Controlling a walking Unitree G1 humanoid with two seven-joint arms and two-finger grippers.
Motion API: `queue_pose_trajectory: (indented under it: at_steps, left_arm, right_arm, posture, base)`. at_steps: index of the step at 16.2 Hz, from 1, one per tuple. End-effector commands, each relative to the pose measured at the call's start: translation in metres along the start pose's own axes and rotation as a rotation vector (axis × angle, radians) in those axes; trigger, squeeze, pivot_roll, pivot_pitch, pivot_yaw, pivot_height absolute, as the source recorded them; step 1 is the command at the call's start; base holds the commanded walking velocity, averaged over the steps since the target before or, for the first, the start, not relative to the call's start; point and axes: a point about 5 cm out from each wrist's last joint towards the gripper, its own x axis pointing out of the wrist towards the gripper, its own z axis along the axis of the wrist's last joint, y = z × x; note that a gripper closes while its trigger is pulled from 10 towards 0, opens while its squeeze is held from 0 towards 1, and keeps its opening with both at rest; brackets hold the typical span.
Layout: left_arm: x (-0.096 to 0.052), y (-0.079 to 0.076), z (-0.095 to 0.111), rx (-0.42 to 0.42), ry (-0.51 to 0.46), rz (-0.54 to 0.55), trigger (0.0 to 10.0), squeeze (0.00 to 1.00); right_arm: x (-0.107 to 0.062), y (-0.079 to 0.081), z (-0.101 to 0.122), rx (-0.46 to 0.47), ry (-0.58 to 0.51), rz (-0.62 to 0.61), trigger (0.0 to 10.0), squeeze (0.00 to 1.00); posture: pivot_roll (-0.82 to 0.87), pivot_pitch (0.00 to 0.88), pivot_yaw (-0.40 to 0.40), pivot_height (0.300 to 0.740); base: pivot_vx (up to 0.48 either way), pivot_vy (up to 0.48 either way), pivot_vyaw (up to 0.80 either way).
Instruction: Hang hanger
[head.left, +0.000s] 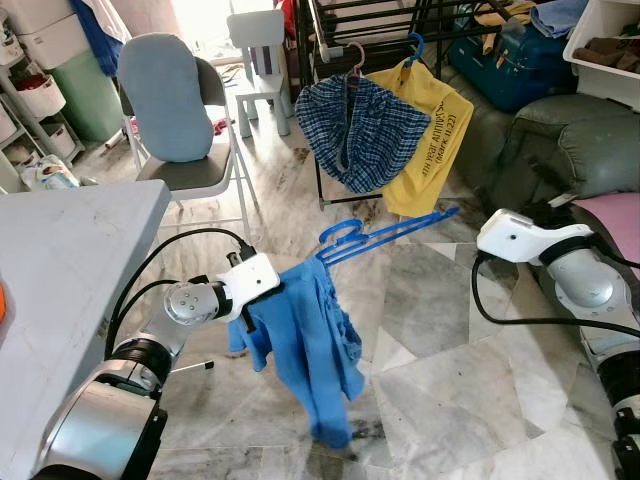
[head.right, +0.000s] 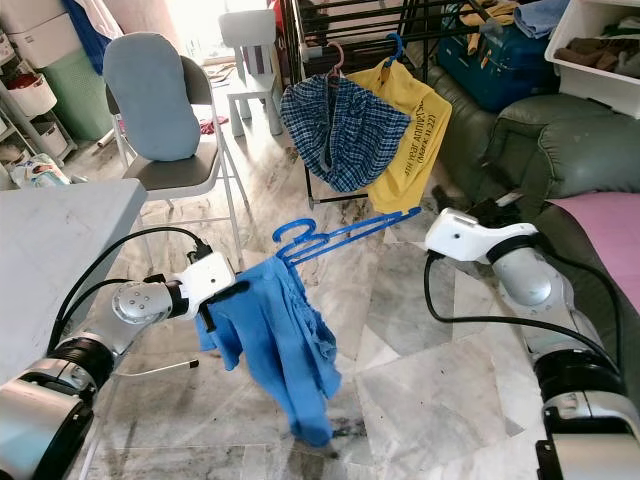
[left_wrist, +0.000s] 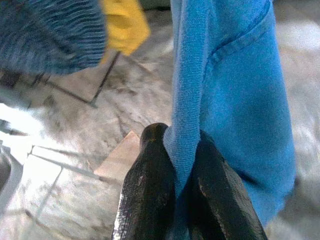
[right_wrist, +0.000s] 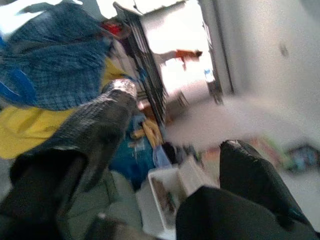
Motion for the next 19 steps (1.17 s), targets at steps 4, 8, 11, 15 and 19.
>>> queue_pose_trajectory:
  at_steps: [4,8,11,15,19]
  left_arm:
    - [0.0,0.032,0.03,-0.156,-0.157,0.164,0.0,0.0]
    - [0.004,0.04,0.092,0.054,-0.387,0.039,0.0,0.0]
    - [0.005,0.03,0.109,0.155,-0.439,-0.08,0.0,0.0]
    - [0.002,0.026,0.134,0.21,-0.531,-0.158,0.0,0.0]
    - [-0.004,0.026,0.168,0.243,-0.653,-0.184,0.0,0.0]
  right_arm:
    - [-0.012,0.037,-0.018,0.354,0.176,-0.063,10.0,1.0]
    - [-0.005,0.089,0.001,0.54,0.207,0.105,10.0,1.0]
    - [-0.007,0.124,0.024,0.635,0.14,0.402,10.0,0.85]
    - [-0.007,0.129,0.028,0.655,0.136,0.453,10.0,0.53]
    - [-0.017,0.144,0.023,0.672,0.193,0.541,10.0,0.24]
  posture:
    - [-0.15,0.0,0.071,0.74]
    - [-0.11,0.0,0.084,0.74]
    - [-0.11,0.0,0.089,0.74]
    - [-0.1,0.0,0.098,0.74]
    - [-0.11,0.0,0.1,0.74]
  base:
    - [0.0,0.0,0.0]
    - [0.0,0.0,0.0]
    - [0.0,0.0,0.0]
    - [0.0,0.0,0.0]
    - [0.0,0.0,0.0]
